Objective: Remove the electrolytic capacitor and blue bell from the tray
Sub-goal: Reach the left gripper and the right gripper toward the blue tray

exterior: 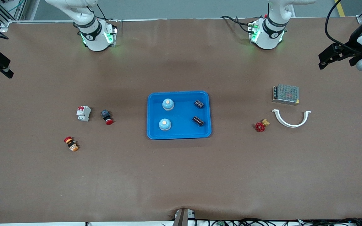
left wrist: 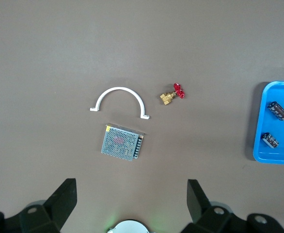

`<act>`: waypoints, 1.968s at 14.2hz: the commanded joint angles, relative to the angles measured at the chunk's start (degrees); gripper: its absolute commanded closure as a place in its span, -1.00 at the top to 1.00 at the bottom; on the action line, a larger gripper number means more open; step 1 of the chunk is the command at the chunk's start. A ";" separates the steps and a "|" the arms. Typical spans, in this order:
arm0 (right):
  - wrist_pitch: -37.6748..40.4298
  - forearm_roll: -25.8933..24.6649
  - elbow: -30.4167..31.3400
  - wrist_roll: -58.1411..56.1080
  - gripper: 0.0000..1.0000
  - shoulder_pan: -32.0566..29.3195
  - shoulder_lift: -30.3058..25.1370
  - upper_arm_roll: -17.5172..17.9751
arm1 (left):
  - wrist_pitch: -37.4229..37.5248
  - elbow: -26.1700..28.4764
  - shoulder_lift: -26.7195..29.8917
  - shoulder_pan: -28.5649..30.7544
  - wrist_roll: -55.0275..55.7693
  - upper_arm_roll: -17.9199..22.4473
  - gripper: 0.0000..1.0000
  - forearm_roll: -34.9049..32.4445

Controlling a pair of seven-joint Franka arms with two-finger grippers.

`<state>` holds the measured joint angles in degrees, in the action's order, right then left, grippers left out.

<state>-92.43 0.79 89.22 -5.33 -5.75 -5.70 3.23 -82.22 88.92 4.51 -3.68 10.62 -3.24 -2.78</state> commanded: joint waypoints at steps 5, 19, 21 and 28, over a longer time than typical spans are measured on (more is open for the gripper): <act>0.85 -0.18 -1.16 0.23 1.00 -0.40 0.51 0.47 | 1.36 -0.41 0.58 -0.10 -0.69 0.17 1.00 0.32; 0.59 0.26 -3.00 0.32 1.00 11.00 0.42 0.90 | -3.20 6.18 -6.52 -0.98 20.02 -12.21 1.00 0.49; 0.32 0.00 -3.00 0.32 1.00 15.84 0.51 0.90 | -5.92 6.79 -9.25 -1.07 25.64 -15.11 1.00 0.58; -0.03 -0.35 -2.91 0.15 1.00 25.61 9.37 0.82 | -17.35 7.23 -19.18 -7.47 47.18 -18.90 1.00 0.58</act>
<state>-92.54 1.16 87.82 -4.97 18.01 -1.03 4.74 -97.15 96.25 -12.81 -9.64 53.68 -22.21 -2.75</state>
